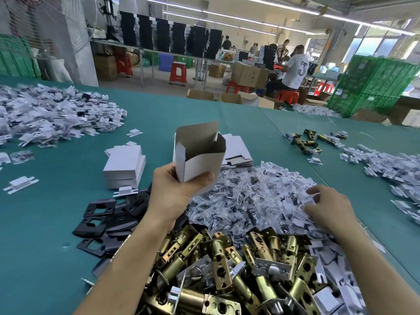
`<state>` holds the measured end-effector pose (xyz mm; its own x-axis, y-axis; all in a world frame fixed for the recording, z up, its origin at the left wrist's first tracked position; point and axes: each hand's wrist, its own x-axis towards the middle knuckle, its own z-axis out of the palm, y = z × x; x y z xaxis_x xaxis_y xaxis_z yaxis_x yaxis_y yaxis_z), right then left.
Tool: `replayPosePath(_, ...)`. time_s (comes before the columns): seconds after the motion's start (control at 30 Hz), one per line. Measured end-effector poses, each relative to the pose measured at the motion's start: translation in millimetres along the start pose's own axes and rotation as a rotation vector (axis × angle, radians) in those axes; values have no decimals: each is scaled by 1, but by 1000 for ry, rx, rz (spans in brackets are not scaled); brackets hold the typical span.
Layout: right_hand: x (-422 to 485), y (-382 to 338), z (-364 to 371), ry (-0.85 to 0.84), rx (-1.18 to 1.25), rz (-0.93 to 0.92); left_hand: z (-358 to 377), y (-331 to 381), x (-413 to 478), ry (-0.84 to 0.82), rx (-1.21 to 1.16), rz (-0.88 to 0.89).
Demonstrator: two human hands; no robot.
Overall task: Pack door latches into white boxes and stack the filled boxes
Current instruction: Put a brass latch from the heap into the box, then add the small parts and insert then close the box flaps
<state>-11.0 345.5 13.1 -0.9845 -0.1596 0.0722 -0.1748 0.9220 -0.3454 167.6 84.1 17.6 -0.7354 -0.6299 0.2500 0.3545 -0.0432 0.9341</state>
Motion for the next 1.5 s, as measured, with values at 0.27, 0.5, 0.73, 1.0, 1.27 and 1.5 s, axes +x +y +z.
replayPosePath(0.27, -5, -9, -7, 224, 175, -105, 0, -4, 0, 21, 53, 8)
replayPosePath(0.5, -45, -96, -57, 391, 756, -642, 2, -9, -1, 26, 144, 46)
replayPosePath(0.73, -81, -165, -51, 425, 787, -897, 6, -6, -3, 52, 176, 82)
replayPosePath(1.0, -76, -175, -29, 461, 525, -820, 5, -3, -1, 112, 293, 63)
replayPosePath(1.27, -71, -171, -27, 148, 207, -761, 0, -5, 1, 113, 360, 88)
replayPosePath(1.5, -59, -164, -24, 134, 438, -775, -13, -2, 9, 182, 303, 31)
